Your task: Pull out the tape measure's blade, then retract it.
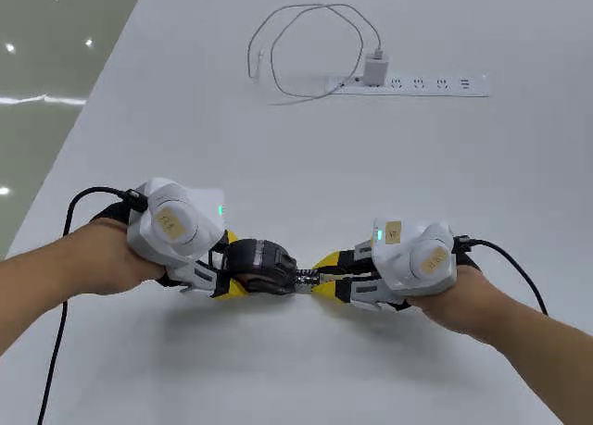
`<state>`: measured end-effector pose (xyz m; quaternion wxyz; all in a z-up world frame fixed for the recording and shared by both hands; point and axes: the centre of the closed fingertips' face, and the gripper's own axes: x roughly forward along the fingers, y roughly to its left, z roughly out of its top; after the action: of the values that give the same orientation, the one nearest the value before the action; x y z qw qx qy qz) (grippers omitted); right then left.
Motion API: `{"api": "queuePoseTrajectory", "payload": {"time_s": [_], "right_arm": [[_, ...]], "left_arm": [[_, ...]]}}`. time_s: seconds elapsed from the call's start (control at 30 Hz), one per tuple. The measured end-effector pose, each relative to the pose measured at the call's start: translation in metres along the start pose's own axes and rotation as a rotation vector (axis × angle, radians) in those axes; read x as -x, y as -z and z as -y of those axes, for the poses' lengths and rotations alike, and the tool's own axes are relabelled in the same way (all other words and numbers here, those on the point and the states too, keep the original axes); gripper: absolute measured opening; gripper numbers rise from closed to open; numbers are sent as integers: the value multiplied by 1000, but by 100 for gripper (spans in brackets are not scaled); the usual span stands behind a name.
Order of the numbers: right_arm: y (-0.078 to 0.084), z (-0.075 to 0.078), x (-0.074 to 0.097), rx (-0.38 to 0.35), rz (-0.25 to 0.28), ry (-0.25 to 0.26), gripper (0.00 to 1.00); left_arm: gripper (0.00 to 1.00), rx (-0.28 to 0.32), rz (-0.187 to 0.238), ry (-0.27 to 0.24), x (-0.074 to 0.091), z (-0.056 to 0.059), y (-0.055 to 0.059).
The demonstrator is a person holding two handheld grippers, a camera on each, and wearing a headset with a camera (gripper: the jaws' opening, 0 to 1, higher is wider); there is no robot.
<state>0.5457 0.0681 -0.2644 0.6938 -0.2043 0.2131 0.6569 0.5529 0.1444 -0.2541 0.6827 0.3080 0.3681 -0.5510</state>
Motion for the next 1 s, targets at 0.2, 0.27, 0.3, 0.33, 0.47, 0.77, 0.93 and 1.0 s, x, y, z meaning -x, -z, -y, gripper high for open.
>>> {"api": "queuePoseTrajectory", "payload": {"time_s": [0.2,0.27,0.3,0.33,0.47,0.77,0.93,1.0], "right_arm": [[2,0,4,0,-5,3,7],[3,1,5,-2,-8,4,7],[2,1,6,-6,-5,5,7],[3,1,7,-8,-5,5,7],[4,1,9,-6,-12,5,7],[9,2,15,-7,-24,12,7],[12,2,19,-7,-29,15,7],[13,2,21,-8,-32,16,7]], "left_arm": [[28,1,-2,0,0,0,0],[28,1,-2,1,0,0,0],[28,1,-2,1,0,0,1],[28,2,-2,1,0,0,1],[28,3,-2,0,0,0,0],[28,1,-2,-1,0,0,0],[28,0,-4,-3,0,0,0],[28,0,-4,-2,0,0,0]]}}
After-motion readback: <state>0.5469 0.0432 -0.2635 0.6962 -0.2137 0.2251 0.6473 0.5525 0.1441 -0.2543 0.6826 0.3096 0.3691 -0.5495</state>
